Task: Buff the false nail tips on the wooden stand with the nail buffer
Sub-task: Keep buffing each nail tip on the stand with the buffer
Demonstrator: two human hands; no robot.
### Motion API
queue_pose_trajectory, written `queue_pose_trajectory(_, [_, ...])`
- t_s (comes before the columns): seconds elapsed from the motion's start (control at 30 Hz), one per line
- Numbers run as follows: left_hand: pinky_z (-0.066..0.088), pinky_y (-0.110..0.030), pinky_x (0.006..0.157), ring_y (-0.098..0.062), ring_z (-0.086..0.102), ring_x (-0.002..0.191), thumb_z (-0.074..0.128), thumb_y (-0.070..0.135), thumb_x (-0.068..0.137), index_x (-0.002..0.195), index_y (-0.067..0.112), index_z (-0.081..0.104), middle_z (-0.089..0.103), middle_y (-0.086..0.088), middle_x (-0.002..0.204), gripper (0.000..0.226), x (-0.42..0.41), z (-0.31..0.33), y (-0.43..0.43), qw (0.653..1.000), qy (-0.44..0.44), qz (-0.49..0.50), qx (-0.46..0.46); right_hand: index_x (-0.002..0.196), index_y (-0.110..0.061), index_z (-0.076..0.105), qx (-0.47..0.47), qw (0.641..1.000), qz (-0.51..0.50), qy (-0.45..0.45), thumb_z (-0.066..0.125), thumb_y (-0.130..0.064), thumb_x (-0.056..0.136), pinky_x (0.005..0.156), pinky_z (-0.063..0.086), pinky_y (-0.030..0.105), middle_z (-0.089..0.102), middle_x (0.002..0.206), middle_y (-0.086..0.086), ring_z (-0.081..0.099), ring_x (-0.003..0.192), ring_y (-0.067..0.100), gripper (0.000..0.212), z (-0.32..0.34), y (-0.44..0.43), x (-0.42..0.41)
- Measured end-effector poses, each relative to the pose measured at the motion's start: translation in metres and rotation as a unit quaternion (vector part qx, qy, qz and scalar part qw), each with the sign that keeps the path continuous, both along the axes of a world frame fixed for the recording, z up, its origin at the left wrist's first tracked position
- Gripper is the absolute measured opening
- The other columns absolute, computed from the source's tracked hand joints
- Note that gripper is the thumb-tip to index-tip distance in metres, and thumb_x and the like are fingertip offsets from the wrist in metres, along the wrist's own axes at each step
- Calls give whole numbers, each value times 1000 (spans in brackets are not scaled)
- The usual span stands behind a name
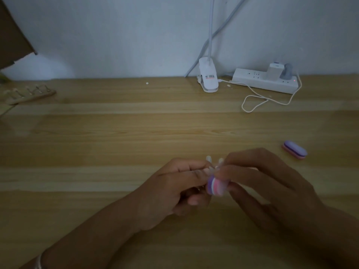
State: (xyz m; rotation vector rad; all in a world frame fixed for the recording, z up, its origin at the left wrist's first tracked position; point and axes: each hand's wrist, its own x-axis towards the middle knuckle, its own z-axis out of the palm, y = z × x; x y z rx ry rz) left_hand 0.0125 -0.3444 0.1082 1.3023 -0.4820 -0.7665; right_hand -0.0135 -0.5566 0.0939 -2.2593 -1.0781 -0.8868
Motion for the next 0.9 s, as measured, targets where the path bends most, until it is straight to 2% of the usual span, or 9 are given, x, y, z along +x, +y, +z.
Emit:
queue_pose_trajectory(0.03, [23, -11, 35, -7, 25, 43, 45, 24, 96, 73, 19, 59, 35, 2, 54, 27, 1, 0, 0, 1000, 9, -4, -5, 117, -16, 66, 3, 1000, 5, 6, 57, -6, 97, 93, 45, 22, 63, 113, 6, 61, 104, 15, 24, 0, -1, 1])
queue_pose_trajectory(0.13, [20, -13, 36, -8, 20, 43, 43, 25, 96, 72, 18, 56, 33, 2, 56, 29, 2, -1, 2, 999, 23, -14, -16, 117, -15, 60, 22, 1000, -12, 14, 58, -7, 95, 96, 40, 15, 64, 110, 7, 60, 103, 11, 24, 2, -2, 4])
queue_pose_trajectory(0.27, [21, -12, 35, -5, 23, 40, 46, 24, 94, 79, 14, 59, 33, 2, 55, 23, 2, -1, 4, 998, 40, -27, -28, 120, -15, 65, 27, 999, 20, 17, 59, -7, 96, 93, 47, 24, 62, 115, 5, 61, 106, 17, 27, 0, 3, -1])
queue_pose_trajectory(0.4, [19, -13, 35, -5, 23, 43, 44, 22, 96, 74, 13, 55, 31, 3, 55, 26, 4, -2, 4, 998, 40, -38, -27, 116, -12, 64, 27, 1000, -5, 10, 58, -5, 94, 95, 45, 20, 64, 110, 8, 62, 101, 16, 23, 2, 0, 2])
queue_pose_trajectory(0.5, [22, -10, 35, -4, 25, 41, 44, 20, 96, 78, 6, 55, 33, 4, 53, 25, 4, -3, 4, 998, 44, -35, -22, 121, -10, 62, -10, 1000, 16, -3, 57, -4, 96, 92, 48, 27, 61, 116, 7, 61, 106, 19, 26, 0, 0, -1])
queue_pose_trajectory(0.6, [22, -12, 34, -3, 25, 41, 42, 19, 96, 71, 15, 56, 33, 5, 52, 29, 5, -2, 6, 998, 38, -54, -21, 119, -5, 63, -42, 999, -25, -13, 57, -4, 97, 95, 45, 23, 60, 117, 9, 60, 105, 18, 23, -2, -9, 8])
queue_pose_trajectory(0.7, [20, -14, 35, -5, 27, 42, 42, 22, 97, 72, 18, 56, 38, 2, 54, 29, 5, 1, 5, 998, 8, -52, -18, 109, -2, 70, 3, 995, -101, 7, 62, -1, 92, 96, 42, 18, 64, 108, 9, 60, 102, 16, 18, 2, -16, 17])
queue_pose_trajectory(0.83, [22, -17, 37, -7, 25, 38, 41, 22, 97, 83, 15, 61, 60, -5, 71, 26, 4, -6, 1, 996, -91, 14, 3, 104, -2, 67, 64, 992, -108, 20, 64, -1, 89, 91, 46, 24, 65, 102, 5, 63, 102, 16, 15, 8, -12, 13])
queue_pose_trajectory(0.9, [26, -14, 39, -4, 31, 38, 41, 18, 98, 87, 9, 62, 63, -6, 79, 25, 2, -9, -3, 991, -130, 40, 3, 103, -6, 66, 73, 992, -100, 39, 59, -2, 88, 91, 47, 29, 66, 101, 3, 65, 101, 19, 17, 9, -9, 9])
